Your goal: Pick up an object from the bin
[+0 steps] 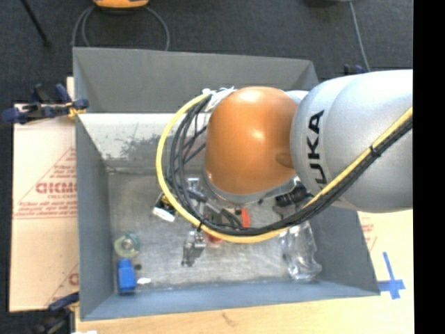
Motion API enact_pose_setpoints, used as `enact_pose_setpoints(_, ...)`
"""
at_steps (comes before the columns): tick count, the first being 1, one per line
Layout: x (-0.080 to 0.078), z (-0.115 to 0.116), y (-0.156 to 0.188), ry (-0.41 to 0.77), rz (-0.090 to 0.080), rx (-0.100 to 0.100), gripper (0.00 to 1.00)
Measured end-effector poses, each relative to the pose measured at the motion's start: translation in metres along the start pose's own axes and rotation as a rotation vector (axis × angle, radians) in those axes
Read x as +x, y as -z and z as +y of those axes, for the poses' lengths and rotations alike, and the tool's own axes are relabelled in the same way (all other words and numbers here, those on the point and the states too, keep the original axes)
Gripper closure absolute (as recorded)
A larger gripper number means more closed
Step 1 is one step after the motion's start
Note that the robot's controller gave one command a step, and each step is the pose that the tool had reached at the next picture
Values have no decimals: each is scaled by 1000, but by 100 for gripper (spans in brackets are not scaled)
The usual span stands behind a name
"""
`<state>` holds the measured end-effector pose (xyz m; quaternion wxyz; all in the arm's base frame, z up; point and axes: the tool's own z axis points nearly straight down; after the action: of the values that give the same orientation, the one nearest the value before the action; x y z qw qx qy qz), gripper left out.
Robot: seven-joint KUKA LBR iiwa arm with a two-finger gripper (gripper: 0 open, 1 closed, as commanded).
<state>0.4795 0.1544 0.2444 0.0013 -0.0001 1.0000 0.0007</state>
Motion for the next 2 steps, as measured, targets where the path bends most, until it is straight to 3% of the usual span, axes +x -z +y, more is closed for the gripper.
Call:
enact_pose_setpoints(1,-25,-129,-83,-47,5,2,0)
enact_pose_setpoints(2,-74,-141,-173,14,-12,0,0)
